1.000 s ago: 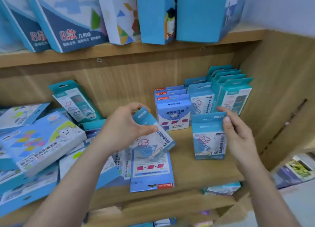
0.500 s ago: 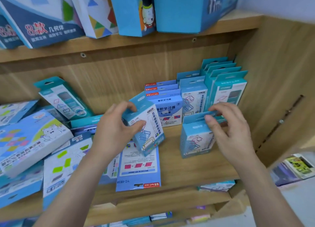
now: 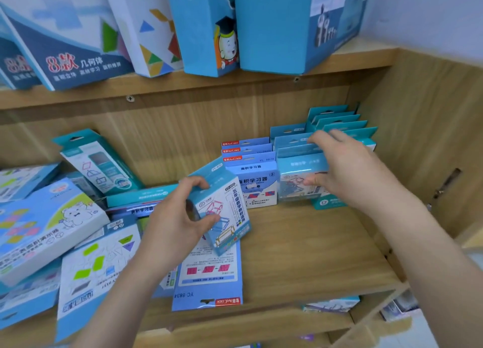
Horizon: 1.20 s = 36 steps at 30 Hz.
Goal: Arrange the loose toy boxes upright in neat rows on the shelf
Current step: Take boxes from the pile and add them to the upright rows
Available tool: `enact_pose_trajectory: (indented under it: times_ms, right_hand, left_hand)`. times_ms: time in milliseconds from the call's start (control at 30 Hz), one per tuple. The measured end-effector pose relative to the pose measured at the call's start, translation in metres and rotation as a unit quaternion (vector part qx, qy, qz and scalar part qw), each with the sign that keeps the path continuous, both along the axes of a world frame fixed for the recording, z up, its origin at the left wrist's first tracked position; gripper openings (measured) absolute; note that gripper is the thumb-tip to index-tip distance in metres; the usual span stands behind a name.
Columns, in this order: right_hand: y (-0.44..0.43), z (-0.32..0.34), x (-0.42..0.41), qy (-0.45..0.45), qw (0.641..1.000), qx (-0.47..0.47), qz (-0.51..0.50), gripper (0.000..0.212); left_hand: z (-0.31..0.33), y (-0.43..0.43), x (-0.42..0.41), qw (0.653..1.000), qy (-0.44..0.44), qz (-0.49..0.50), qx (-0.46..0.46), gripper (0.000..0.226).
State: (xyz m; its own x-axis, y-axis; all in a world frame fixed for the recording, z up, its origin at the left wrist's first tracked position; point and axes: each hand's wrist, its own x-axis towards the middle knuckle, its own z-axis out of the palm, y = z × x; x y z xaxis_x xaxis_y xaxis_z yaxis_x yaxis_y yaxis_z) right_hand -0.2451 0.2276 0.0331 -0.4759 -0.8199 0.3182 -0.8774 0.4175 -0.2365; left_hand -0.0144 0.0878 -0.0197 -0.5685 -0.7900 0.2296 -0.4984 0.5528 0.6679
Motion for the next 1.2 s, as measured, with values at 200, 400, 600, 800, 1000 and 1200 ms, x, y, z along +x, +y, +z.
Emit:
enact_pose_trajectory:
  times_ms: [200, 400, 600, 800, 1000, 1200]
  right_hand:
    - [-0.02, -0.021, -0.018, 0.191, 0.979, 0.06, -0.036, 0.07]
    - [-0.03, -0.038, -0.03, 0.224, 0.969, 0.073, -0.069, 0.066]
    - [-0.04, -0.04, -0.036, 0.25, 0.963, 0.085, -0.057, 0.074]
    - [-0.015, -0.039, -0.039, 0.222, 0.975, -0.033, 0.0, 0.061]
    - [0.03, -0.046, -0.027, -0.027, 0.953, -0.299, -0.038, 0.036]
    - [0.042, -0.089, -0.004, -0.246, 0.924, -0.287, -0.062, 0.047]
  left_hand:
    - [0.003, 0.001, 0.001, 1.0, -0.019, -0.005, -0.002, 0.051]
    - [0.005, 0.001, 0.001, 1.0, -0.023, -0.008, 0.002, 0.05]
    - [0.004, 0.001, 0.001, 1.0, -0.007, -0.017, 0.005, 0.05]
    - [0.021, 0.01, -0.011, 0.993, 0.092, -0.072, 0.029, 0.052]
    - [0.028, 0.021, -0.068, 0.983, 0.084, -0.166, 0.009, 0.051]
    - [-0.001, 0.024, -0.125, 0.977, 0.031, -0.205, -0.042, 0.048]
